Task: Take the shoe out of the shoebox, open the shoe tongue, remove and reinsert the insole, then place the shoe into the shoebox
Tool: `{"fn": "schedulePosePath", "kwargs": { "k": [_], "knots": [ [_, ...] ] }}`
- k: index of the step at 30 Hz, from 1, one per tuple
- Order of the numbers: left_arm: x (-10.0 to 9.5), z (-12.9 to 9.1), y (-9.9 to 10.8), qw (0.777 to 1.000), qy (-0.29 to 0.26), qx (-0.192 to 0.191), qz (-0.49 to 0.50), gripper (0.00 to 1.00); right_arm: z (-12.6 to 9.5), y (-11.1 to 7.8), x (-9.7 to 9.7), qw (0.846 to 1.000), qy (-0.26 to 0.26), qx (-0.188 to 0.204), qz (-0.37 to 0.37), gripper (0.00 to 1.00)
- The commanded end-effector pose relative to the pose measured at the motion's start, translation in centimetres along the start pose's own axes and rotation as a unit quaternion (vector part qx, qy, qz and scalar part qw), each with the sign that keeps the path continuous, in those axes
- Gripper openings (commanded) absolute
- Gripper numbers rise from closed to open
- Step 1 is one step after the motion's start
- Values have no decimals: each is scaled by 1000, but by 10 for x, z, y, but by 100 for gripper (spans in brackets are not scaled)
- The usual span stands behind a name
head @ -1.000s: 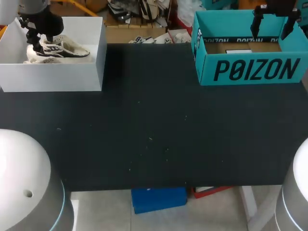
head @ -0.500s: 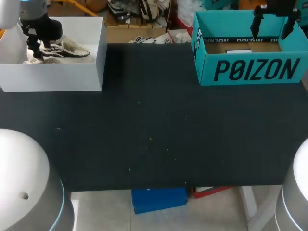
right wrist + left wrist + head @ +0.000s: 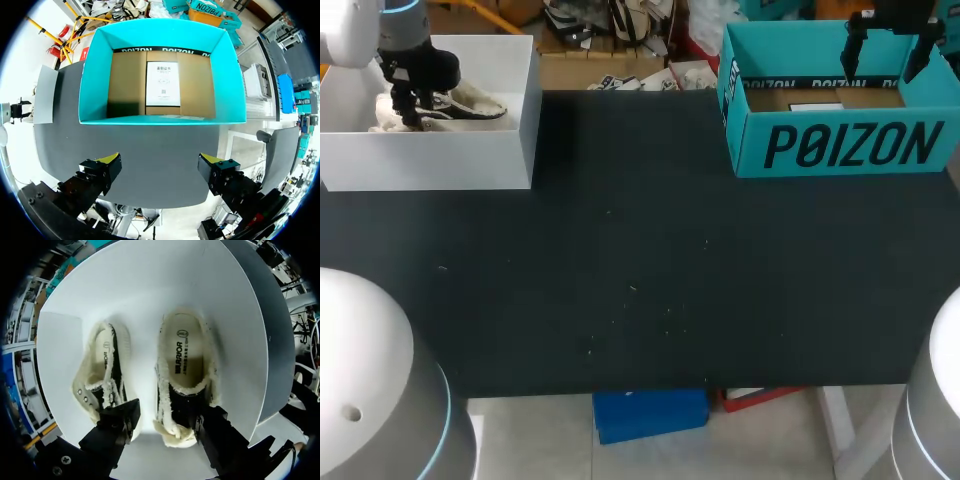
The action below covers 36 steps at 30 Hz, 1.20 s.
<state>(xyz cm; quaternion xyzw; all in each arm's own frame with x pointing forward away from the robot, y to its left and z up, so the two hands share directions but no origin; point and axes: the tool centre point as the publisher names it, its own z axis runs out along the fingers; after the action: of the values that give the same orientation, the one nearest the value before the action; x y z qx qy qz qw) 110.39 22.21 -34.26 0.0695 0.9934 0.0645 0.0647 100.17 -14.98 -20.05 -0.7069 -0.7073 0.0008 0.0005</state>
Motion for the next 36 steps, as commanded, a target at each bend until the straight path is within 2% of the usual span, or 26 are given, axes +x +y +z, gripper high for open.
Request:
{"fn": "schedulePosePath", "kwargs": {
  "k": [1,3,6,12,30,32,33,34,35,36],
  "knots": [
    [-11,16,-1,1000,9,0,-1,56,0,0,0,1000,0,0,0,100],
    [-11,19,-1,1000,11,-1,0,55,0,0,0,1000,0,0,0,100],
    [-11,26,-1,1000,16,-4,0,59,0,0,0,1000,0,0,0,100],
    [-11,37,-3,1000,24,-6,2,58,0,0,0,1000,0,0,0,100],
    [-7,60,-6,999,33,-10,8,51,0,0,0,1000,0,0,0,100],
    [-7,61,-6,999,33,-9,10,47,0,0,0,1000,0,0,0,100],
    [-8,61,-7,999,32,-11,12,38,0,0,0,1000,0,0,0,100],
    [-8,61,-7,999,32,-11,13,7,0,0,0,1000,0,0,0,100],
    [-8,62,-8,999,31,-12,17,0,0,0,0,1000,0,0,0,100],
    [-8,62,-9,999,30,-12,18,0,0,0,0,1000,0,0,0,100]
  ]
}}
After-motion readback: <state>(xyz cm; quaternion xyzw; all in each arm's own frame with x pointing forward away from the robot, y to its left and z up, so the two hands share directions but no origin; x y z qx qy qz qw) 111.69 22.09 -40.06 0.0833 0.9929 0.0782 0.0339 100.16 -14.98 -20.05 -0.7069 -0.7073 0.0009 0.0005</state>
